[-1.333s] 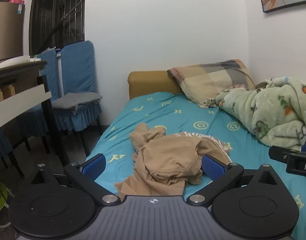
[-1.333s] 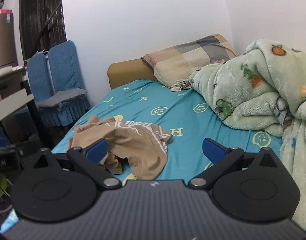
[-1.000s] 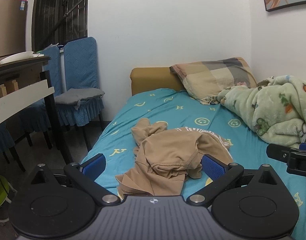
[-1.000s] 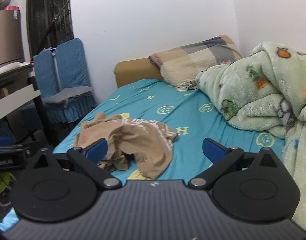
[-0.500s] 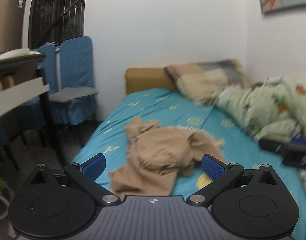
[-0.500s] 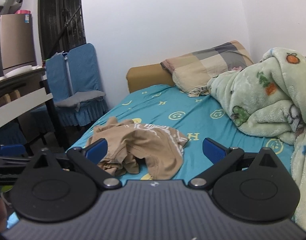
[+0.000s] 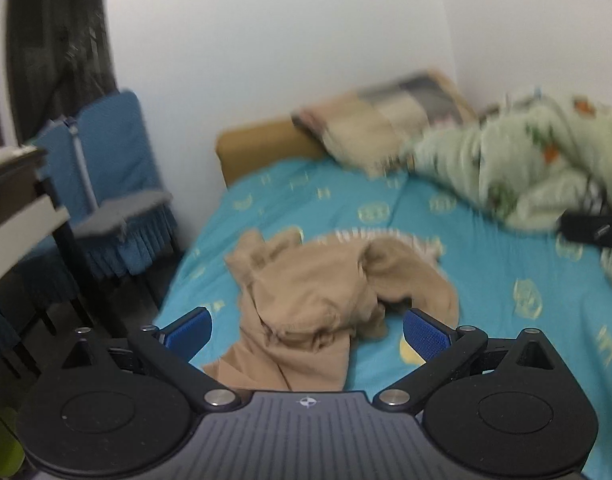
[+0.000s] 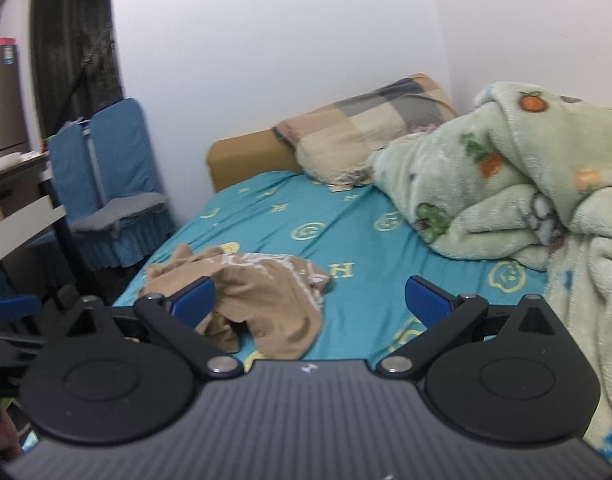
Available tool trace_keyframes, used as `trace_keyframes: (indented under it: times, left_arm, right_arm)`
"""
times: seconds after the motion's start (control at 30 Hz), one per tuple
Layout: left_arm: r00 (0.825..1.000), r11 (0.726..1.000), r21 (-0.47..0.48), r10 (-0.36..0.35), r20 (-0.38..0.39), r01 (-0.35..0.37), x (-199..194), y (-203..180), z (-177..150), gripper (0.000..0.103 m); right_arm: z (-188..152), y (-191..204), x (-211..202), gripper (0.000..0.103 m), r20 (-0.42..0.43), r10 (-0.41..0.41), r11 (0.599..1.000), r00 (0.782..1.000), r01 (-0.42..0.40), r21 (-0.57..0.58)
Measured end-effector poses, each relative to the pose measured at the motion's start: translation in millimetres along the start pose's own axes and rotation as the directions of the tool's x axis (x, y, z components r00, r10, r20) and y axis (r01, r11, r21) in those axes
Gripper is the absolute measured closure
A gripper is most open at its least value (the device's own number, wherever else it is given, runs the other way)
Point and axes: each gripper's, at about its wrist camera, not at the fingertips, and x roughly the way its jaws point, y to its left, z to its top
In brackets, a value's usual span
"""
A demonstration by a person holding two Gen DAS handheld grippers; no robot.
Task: Fold clothes
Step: 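Reach both grippers toward the crumpled tan T-shirt on the bed, then grasp the tan T-shirt with the left gripper while the right gripper grasps another part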
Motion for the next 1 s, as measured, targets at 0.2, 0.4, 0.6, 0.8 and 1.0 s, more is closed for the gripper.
trace_keyframes:
  times: [0.2, 0.4, 0.6, 0.8, 1.0]
  left_arm:
    - [0.986, 0.998, 0.008, -0.054, -0.159, 0.056, 78, -1, -8, 0.008]
    - [0.983, 0.997, -0.039, -0.072, -0.171, 0.066, 131, 7, -13, 0.018]
    - [0.992, 0.994, -0.082, -0.073, -0.104, 0.065, 161, 22, -13, 0.042]
    - [0.994, 0.949, -0.299, -0.109, -0.005, 0.103, 143, 60, -1, 0.087]
    - [0.98, 0.926, -0.336, -0.131, 0.147, 0.174, 89, 79, 19, 0.089]
  right_arm:
    - [-10, 8, 27, 0.023, -0.044, 0.016, 0.999, 0.999, -0.018, -0.045]
    - [-39, 29, 104, 0.035, -0.183, 0.105, 0.985, 0.978, -0.128, -0.118]
    - [-67, 47, 163, 0.04, -0.21, 0.131, 0.971, 0.969, -0.167, -0.168]
    - [-74, 49, 189, 0.042, -0.236, 0.089, 0.977, 0.968, -0.131, -0.166]
    - [-54, 49, 158, 0.086, -0.083, 0.053, 0.98, 0.995, -0.068, -0.188]
